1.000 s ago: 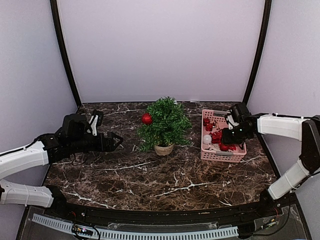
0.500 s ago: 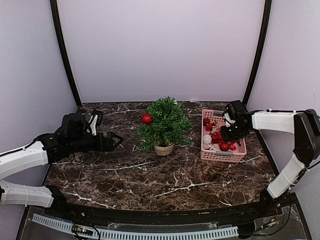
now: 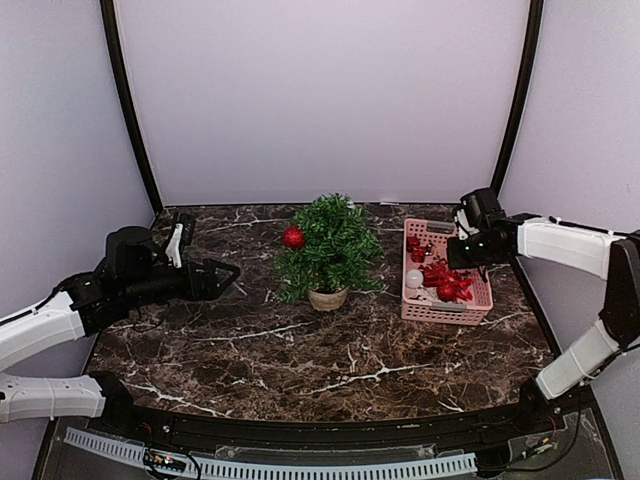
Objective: Decorate the small christmas tree
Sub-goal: Pick up the ornament ball from the bin.
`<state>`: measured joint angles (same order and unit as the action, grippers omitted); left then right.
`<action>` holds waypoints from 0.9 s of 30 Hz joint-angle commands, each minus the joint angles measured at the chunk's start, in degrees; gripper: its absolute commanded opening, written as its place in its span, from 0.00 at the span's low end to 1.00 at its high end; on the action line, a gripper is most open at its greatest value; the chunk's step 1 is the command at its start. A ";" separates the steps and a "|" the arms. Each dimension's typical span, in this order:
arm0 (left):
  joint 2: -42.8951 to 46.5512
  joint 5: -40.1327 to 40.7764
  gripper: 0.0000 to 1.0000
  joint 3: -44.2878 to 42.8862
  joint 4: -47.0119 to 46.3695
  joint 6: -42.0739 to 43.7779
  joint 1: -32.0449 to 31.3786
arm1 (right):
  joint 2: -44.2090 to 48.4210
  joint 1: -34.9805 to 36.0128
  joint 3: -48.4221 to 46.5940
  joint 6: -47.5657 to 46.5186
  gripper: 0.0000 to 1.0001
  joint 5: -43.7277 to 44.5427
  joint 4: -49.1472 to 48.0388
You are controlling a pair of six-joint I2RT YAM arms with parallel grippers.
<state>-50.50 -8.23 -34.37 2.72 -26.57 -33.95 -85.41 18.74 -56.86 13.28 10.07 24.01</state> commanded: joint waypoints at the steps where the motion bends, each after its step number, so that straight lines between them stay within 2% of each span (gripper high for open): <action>1: 2.23 -5.51 0.99 1.31 -6.69 4.52 0.30 | 8.90 0.06 0.24 2.48 0.00 -3.97 -2.32; 6: -0.43 -13.68 0.96 -0.04 -9.70 6.54 0.21 | 12.93 0.07 1.35 2.33 0.00 -11.73 -5.50; 12: -1.04 -17.32 0.95 -0.28 -16.29 5.46 -0.36 | 17.02 0.57 -0.28 3.78 0.00 -22.21 -8.87; 18: -2.05 -15.94 0.96 -1.16 -22.27 4.83 -4.44 | 20.06 4.97 -4.02 5.57 0.00 -31.53 -10.32; 23: -4.91 -11.41 0.97 -4.16 -24.36 6.55 -11.24 | 19.70 11.28 -8.49 6.44 0.00 -33.79 -10.81; 27: -8.60 -11.65 0.99 -5.14 -30.26 5.21 -13.17 | 18.42 15.95 -11.92 7.79 0.00 -34.37 -12.87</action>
<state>-56.42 -20.95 -37.43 -19.79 -21.19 -45.58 -66.32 31.16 -64.95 19.16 -21.45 15.62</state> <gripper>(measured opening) 0.986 0.006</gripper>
